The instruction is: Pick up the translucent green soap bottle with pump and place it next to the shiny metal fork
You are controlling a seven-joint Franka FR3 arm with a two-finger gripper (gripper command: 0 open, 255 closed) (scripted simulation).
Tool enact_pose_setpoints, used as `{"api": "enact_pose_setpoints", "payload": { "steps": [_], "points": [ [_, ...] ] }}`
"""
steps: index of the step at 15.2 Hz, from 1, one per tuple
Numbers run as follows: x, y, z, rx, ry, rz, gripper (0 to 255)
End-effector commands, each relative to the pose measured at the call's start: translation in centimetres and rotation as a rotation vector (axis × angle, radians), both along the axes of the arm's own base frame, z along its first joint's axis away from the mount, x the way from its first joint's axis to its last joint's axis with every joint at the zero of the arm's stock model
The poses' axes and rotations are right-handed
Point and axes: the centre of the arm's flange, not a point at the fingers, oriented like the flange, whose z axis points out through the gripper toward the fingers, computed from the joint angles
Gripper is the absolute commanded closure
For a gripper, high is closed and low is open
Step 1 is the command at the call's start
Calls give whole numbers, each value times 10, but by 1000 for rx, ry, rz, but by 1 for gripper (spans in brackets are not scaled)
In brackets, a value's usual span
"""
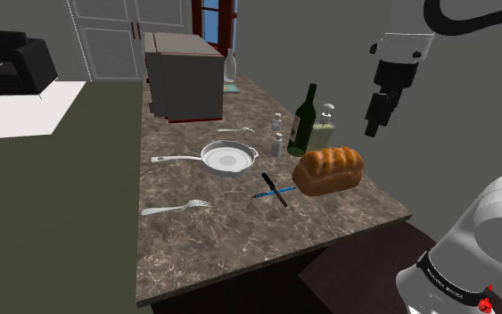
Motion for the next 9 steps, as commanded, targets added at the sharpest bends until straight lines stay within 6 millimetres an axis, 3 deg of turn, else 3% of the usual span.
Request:
{"api": "enact_pose_setpoints", "payload": {
  "steps": [1,9],
  "points": [
    [0,0,0,0,0,0,0],
    [74,-68,-24,-29,9,12,0]
  ]
}}
